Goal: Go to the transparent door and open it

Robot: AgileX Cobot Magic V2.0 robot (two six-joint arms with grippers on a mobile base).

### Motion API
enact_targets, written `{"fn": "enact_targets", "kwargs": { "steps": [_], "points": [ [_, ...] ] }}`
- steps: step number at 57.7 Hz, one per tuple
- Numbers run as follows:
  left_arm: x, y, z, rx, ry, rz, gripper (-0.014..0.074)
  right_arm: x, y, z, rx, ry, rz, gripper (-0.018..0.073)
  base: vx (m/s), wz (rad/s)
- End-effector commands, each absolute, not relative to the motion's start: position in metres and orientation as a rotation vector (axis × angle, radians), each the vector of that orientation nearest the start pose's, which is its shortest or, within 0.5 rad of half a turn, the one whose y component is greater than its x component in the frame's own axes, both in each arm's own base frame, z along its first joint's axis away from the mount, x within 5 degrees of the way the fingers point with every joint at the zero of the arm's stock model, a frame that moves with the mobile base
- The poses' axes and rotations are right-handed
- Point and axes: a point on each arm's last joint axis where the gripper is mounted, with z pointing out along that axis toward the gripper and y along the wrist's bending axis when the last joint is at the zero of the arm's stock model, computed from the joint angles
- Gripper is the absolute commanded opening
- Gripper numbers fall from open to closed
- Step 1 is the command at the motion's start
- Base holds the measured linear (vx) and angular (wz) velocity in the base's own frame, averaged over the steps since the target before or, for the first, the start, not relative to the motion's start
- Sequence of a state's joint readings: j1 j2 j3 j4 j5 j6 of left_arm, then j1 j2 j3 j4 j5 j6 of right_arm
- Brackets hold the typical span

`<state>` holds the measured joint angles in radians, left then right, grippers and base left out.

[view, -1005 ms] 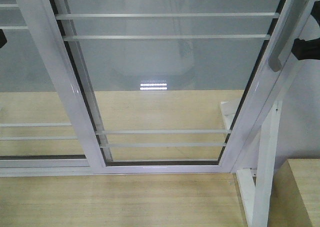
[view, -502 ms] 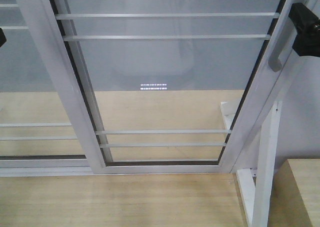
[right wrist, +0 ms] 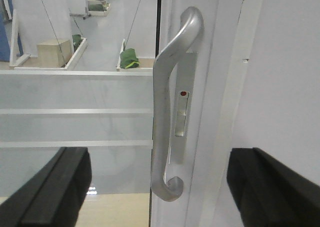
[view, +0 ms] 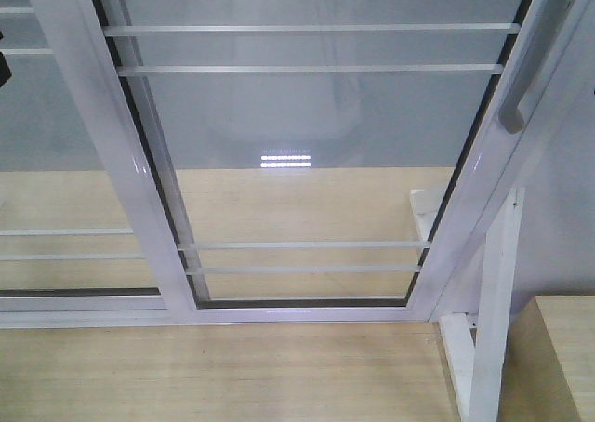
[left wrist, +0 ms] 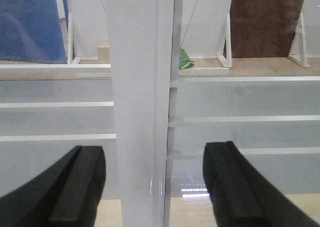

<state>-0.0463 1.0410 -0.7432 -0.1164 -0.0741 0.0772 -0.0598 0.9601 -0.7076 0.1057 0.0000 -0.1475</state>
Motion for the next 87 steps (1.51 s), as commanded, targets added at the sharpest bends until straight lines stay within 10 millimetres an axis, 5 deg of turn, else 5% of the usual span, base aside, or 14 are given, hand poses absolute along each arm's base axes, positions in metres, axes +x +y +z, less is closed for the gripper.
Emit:
{"fn": "enact_targets", "kwargs": {
  "steps": [1, 35, 58, 87],
  "points": [
    [0.228, -0.009, 0.366, -0.021, 1.582, -0.066, 0.0543, 0.219, -0.016, 0.357, 0.016, 1.615, -0.107, 0.0569, 0.00, 0.00],
    [0.228, -0.009, 0.365, -0.019, 1.590, -0.065, 0.0543, 0.363, -0.026, 0.337, 0.009, 1.704, -0.117, 0.0561, 0.00, 0.00],
    [0.228, -0.009, 0.365, -0.017, 1.590, -0.063, 0.0542, 0.418, -0.030, 0.315, 0.007, 1.724, -0.118, 0.0542, 0.00, 0.00],
    [0.228, -0.009, 0.364, -0.017, 1.594, -0.064, 0.0542, 0.418, -0.026, 0.319, 0.002, 1.711, -0.110, 0.0027, 0.00, 0.00]
  ]
}}
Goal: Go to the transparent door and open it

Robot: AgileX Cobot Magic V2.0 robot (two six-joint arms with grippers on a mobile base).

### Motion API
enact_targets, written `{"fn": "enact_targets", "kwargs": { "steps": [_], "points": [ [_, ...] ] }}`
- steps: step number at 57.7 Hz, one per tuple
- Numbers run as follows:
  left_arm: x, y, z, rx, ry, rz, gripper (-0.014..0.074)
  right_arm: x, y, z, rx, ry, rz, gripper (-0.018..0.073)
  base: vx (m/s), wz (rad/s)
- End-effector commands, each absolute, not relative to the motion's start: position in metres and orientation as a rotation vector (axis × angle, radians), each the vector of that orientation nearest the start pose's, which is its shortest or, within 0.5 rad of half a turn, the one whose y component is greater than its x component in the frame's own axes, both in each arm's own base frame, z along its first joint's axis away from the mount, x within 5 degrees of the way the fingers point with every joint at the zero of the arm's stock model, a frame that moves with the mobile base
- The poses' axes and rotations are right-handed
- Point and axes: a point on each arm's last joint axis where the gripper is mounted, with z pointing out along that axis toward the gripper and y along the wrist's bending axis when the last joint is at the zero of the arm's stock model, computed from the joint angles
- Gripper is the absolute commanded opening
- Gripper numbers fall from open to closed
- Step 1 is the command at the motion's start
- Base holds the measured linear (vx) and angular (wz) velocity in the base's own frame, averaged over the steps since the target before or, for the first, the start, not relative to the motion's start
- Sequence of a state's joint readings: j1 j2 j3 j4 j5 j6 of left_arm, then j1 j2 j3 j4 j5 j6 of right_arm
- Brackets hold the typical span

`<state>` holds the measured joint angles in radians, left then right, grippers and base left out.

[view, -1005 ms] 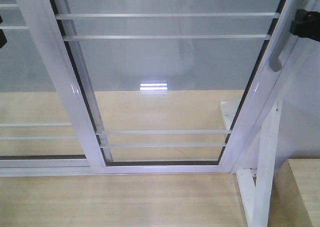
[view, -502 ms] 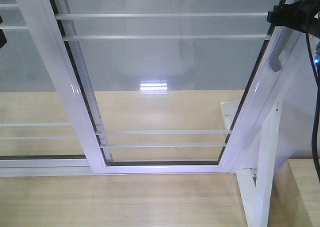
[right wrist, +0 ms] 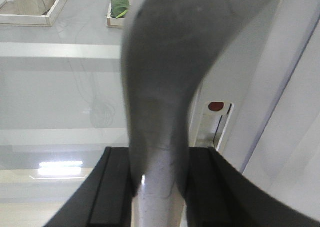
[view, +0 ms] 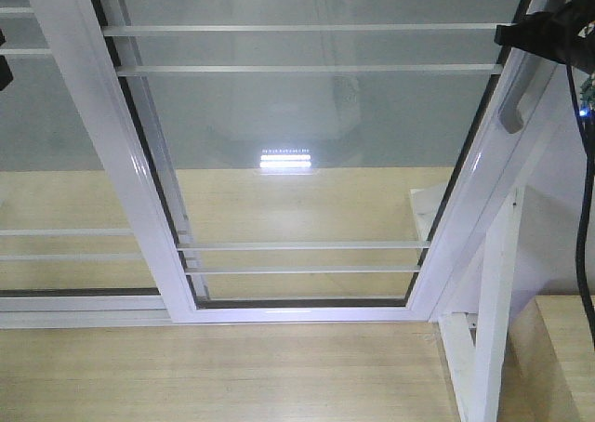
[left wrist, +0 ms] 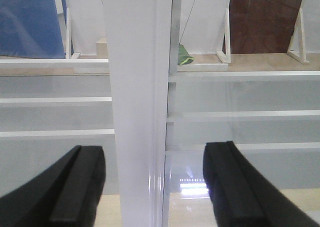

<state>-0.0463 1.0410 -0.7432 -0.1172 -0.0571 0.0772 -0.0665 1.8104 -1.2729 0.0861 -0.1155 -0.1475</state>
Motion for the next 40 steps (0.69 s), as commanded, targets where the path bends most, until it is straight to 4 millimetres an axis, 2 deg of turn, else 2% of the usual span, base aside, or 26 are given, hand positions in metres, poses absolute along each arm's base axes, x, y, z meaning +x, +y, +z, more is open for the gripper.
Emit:
{"fn": "enact_targets", "kwargs": {
  "steps": [1, 10, 40],
  "points": [
    [0.228, -0.009, 0.364, -0.017, 1.596, -0.064, 0.0542, 0.418, -0.025, 0.319, -0.002, 1.709, -0.108, 0.0020, 0.00, 0.00],
    [0.228, -0.009, 0.364, -0.018, 1.596, -0.065, 0.0542, 0.416, -0.016, 0.326, -0.022, 1.692, -0.096, 0.0003, 0.00, 0.00],
    [0.228, -0.009, 0.364, -0.019, 1.597, -0.065, 0.0542, 0.413, 0.047, 0.327, -0.175, 1.679, -0.004, 0.0011, 0.00, 0.00]
  ]
}}
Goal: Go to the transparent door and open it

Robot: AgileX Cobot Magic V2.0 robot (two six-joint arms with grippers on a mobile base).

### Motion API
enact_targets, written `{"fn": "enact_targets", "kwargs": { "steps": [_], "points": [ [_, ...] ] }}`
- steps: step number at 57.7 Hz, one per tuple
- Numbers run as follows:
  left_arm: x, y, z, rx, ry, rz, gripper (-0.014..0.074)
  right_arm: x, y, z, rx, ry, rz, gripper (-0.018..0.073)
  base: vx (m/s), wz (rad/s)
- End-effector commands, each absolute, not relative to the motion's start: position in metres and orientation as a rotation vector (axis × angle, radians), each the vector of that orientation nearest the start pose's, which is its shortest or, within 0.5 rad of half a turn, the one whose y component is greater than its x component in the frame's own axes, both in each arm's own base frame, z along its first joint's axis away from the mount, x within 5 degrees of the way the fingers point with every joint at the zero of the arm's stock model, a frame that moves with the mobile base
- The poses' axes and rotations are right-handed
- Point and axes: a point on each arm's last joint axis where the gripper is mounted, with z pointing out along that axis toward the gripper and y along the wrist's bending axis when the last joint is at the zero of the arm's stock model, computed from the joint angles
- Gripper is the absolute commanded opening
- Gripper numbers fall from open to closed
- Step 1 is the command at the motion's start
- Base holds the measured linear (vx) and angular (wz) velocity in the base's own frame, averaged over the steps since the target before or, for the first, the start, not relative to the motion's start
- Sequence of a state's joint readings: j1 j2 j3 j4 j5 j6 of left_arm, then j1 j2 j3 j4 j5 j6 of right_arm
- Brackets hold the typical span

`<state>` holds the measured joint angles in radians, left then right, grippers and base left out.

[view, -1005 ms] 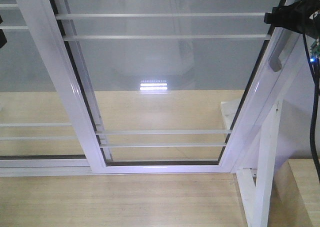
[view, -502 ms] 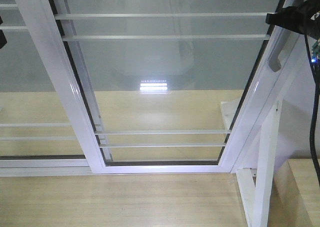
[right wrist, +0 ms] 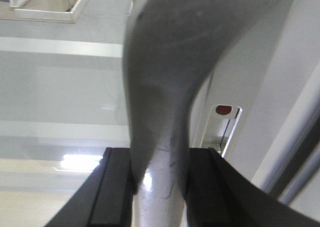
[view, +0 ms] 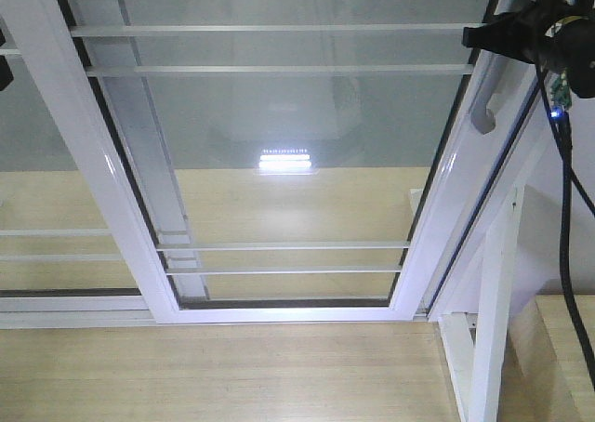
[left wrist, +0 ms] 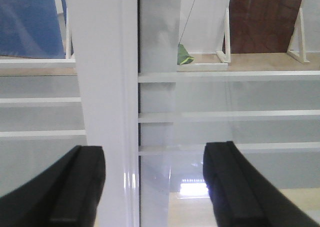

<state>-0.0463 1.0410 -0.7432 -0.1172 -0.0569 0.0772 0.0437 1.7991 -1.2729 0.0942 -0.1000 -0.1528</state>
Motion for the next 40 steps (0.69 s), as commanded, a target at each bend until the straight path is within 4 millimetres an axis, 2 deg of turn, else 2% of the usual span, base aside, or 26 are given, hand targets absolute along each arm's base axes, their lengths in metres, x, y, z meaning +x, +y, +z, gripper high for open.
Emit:
{"fn": "enact_targets", "kwargs": {
  "steps": [1, 24, 30, 40],
  "points": [
    [0.228, -0.009, 0.364, -0.019, 1.597, -0.065, 0.0542, 0.413, 0.049, 0.327, -0.182, 1.678, -0.002, 0.0012, 0.00, 0.00],
    [0.228, -0.009, 0.363, -0.017, 1.613, -0.067, 0.0542, 0.404, 0.099, 0.328, -0.313, 1.650, 0.063, 0.0013, 0.00, 0.00],
    [0.228, -0.009, 0.363, -0.017, 1.612, -0.066, 0.0542, 0.402, 0.107, 0.327, -0.337, 1.649, 0.069, 0.0013, 0.00, 0.00],
    [0.228, -0.009, 0.363, -0.017, 1.613, -0.067, 0.0542, 0.396, 0.105, 0.330, -0.343, 1.706, 0.080, 0.0013, 0.00, 0.00]
  ]
}}
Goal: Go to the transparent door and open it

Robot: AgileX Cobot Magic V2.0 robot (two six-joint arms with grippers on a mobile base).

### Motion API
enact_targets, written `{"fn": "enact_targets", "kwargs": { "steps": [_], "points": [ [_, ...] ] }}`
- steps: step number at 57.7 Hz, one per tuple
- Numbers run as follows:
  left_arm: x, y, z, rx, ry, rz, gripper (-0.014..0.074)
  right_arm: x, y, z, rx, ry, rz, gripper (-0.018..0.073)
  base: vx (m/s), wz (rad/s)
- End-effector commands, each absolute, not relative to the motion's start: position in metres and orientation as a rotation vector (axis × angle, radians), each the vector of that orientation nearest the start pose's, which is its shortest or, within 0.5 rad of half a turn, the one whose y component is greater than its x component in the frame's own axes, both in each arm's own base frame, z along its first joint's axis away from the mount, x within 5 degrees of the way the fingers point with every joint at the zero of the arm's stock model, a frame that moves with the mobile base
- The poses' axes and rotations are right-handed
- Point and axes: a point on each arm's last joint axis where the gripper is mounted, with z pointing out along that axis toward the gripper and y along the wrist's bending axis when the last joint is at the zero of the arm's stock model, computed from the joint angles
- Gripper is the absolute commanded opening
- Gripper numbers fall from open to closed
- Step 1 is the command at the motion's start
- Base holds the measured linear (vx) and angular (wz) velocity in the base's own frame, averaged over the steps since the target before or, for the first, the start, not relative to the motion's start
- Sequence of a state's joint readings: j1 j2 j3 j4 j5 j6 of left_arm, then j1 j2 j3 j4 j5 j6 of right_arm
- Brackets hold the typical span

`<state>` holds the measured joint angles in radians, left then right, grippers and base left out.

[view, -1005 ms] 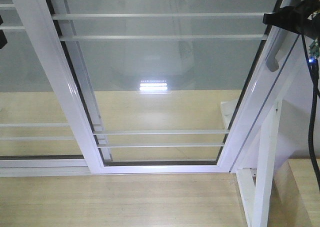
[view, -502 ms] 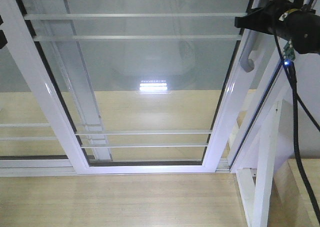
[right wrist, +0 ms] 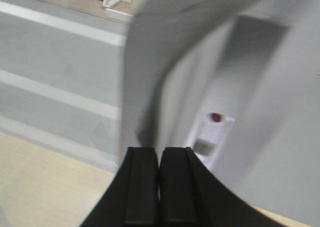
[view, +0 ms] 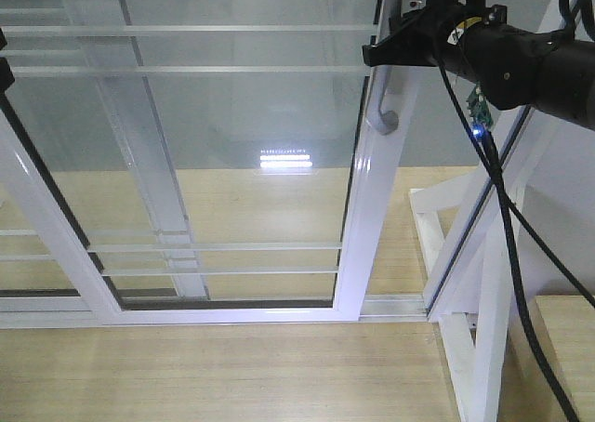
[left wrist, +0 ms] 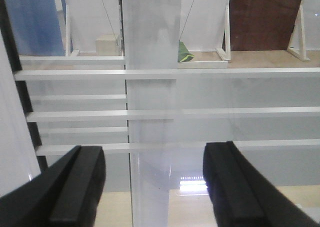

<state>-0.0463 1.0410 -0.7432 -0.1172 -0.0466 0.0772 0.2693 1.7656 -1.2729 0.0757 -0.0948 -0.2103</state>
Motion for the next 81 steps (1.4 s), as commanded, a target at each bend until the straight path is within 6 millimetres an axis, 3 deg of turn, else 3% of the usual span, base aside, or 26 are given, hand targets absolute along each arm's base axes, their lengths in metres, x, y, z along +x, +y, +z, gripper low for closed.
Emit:
{"fn": "enact_targets", "kwargs": {
  "steps": [1, 11, 20, 35, 42, 49, 58, 66, 81],
  "points": [
    [0.228, -0.009, 0.362, -0.017, 1.615, -0.067, 0.0542, 0.395, 0.105, 0.330, -0.346, 1.717, 0.081, 0.0013, 0.00, 0.00],
    [0.228, -0.011, 0.359, -0.008, 1.650, -0.073, 0.0542, 0.377, 0.101, 0.345, -0.367, 1.781, 0.086, 0.0013, 0.00, 0.00],
    [0.227, -0.019, 0.356, 0.025, 1.686, -0.098, 0.0542, 0.343, 0.092, 0.348, -0.397, 1.795, 0.067, 0.0013, 0.00, 0.00],
    [0.231, -0.046, 0.351, 0.121, 1.690, -0.182, 0.0542, 0.258, 0.068, 0.315, -0.392, 1.729, 0.041, 0.0013, 0.00, 0.00],
    [0.245, -0.064, 0.342, 0.159, 1.659, -0.220, 0.0542, 0.221, 0.058, 0.302, -0.369, 1.677, 0.041, 0.0013, 0.00, 0.00],
    [0.263, -0.083, 0.329, 0.188, 1.611, -0.249, 0.0542, 0.196, 0.051, 0.292, -0.371, 1.682, 0.042, 0.0013, 0.00, 0.00],
    [0.292, -0.111, 0.311, 0.240, 1.640, -0.285, 0.0542, 0.179, 0.047, 0.289, -0.366, 1.661, 0.043, 0.0013, 0.00, 0.00],
    [0.320, -0.134, 0.308, 0.267, 1.642, -0.308, 0.0542, 0.176, 0.046, 0.291, -0.363, 1.646, 0.042, 0.0013, 0.00, 0.00],
    [0.361, -0.153, 0.312, 0.265, 1.626, -0.315, 0.0542, 0.176, 0.045, 0.291, -0.362, 1.648, 0.041, 0.0013, 0.00, 0.00]
  ]
}}
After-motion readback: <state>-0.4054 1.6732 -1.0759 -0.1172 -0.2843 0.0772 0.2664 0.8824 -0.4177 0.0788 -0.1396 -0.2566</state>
